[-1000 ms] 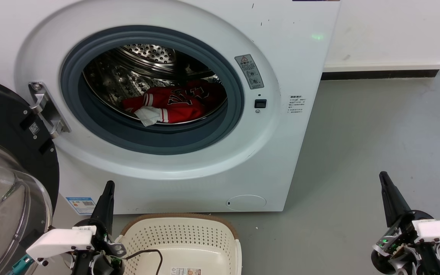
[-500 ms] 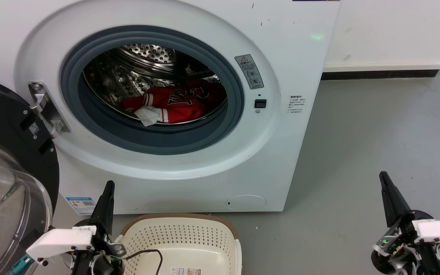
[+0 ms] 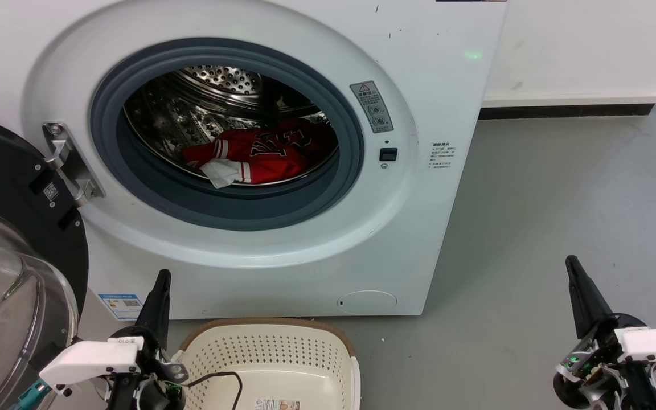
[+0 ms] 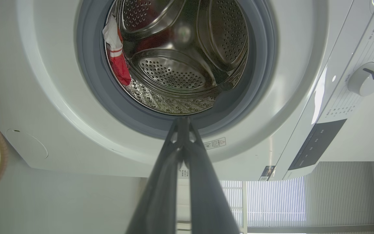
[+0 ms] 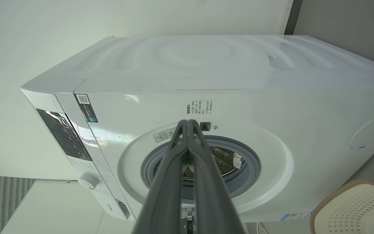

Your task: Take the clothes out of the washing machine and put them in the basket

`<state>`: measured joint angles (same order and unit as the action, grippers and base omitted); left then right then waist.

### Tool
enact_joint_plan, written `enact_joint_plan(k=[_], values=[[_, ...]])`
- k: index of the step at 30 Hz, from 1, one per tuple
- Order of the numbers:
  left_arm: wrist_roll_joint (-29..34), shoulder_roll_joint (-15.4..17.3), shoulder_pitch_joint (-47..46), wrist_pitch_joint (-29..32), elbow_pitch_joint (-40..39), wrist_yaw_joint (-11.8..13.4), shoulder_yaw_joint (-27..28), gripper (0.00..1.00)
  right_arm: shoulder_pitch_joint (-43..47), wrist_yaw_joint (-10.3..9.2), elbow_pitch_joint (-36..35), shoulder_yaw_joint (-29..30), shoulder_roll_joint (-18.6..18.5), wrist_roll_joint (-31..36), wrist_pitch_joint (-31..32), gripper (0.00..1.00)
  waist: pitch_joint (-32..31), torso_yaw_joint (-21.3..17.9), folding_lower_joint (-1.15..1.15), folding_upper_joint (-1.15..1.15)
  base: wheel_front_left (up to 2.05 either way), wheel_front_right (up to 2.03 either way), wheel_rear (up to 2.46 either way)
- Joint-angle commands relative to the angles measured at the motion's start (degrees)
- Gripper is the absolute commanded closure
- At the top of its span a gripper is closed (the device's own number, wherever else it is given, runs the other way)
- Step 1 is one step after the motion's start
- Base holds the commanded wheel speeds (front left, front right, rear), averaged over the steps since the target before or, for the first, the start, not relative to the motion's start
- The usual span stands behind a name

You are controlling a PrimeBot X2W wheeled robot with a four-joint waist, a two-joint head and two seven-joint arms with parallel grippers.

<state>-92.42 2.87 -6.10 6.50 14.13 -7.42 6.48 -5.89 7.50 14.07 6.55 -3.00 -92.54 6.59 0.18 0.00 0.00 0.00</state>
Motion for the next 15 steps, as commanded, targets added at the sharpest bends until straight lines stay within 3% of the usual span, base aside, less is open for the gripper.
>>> enact_joint_plan(k=[1, 8, 15], values=[[0.0, 0.0, 0.0, 0.0, 0.0, 0.0, 0.0, 0.0, 0.0, 0.0, 0.0, 0.0, 0.0, 0.0, 0.0, 0.0, 0.0, 0.0, 0.0, 0.0, 0.0, 0.0, 0.0], [1.0, -0.1, 1.4, -1.3, 0.5, 0.0, -0.4, 0.0, 1.3, -0.01, 1.1, -0.4, 0.0, 0.8, -1.2, 0.0, 0.0, 0.1, 0.0, 0.0, 0.0, 0.0, 0.0], [6.9, -0.1, 1.8, -3.3, -1.2, 0.3, 0.3, 0.0, 1.8, -0.01, -0.9, -0.4, 0.0, 7.2, -3.2, 0.0, 0.1, 0.1, 0.0, 0.0, 0.0, 0.0, 0.0]])
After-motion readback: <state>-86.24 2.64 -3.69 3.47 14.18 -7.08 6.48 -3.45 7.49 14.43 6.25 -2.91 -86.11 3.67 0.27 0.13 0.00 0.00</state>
